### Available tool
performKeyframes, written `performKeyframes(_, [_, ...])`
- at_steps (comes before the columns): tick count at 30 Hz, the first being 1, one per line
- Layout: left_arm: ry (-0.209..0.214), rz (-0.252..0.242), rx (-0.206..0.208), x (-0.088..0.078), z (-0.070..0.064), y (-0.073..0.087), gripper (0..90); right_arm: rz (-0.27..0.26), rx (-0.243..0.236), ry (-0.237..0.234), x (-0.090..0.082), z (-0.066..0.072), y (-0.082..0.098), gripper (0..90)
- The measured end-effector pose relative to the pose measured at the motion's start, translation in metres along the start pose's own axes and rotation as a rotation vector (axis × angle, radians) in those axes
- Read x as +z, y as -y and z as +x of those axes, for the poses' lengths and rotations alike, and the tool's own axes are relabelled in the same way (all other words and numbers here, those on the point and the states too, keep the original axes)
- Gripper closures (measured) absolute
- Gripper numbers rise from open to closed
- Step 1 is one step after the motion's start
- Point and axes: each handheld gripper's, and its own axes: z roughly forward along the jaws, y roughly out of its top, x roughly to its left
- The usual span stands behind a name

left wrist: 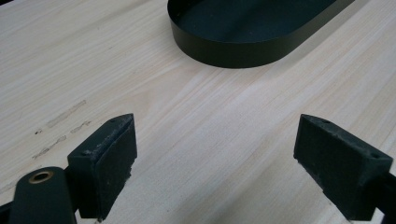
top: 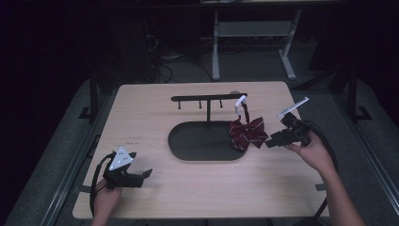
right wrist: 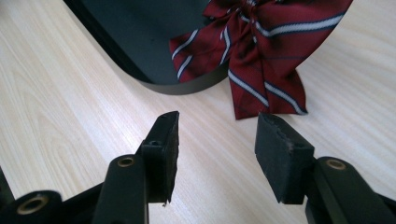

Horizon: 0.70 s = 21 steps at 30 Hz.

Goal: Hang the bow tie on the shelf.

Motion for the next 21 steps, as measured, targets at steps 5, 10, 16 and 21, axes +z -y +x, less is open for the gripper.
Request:
performKeyframes(5, [-0.001,-0.001,0.000,0.000,0.000,0.000,13.2,0.005,0.000,-0.007,0.003,0.001,0.007,49.2])
performKeyframes(10, [0.000,-0.001,-0.001,0.000,0.000,0.000,13.2,-0.006,-0.006,-0.014,0.005,0.004,0.013,49.1])
performKeyframes(16, [0.000,0.000,-0.006,0.000,-0.001,0.000,13.2,-0.011,-0.012,-0.019,0.007,0.008,0.021,48.9])
performKeyframes(21, [0.000,0.002,-0.003,0.000,-0.001,0.000,13.2,-0.010,-0.008,-0.018,0.008,0.012,0.029,48.4])
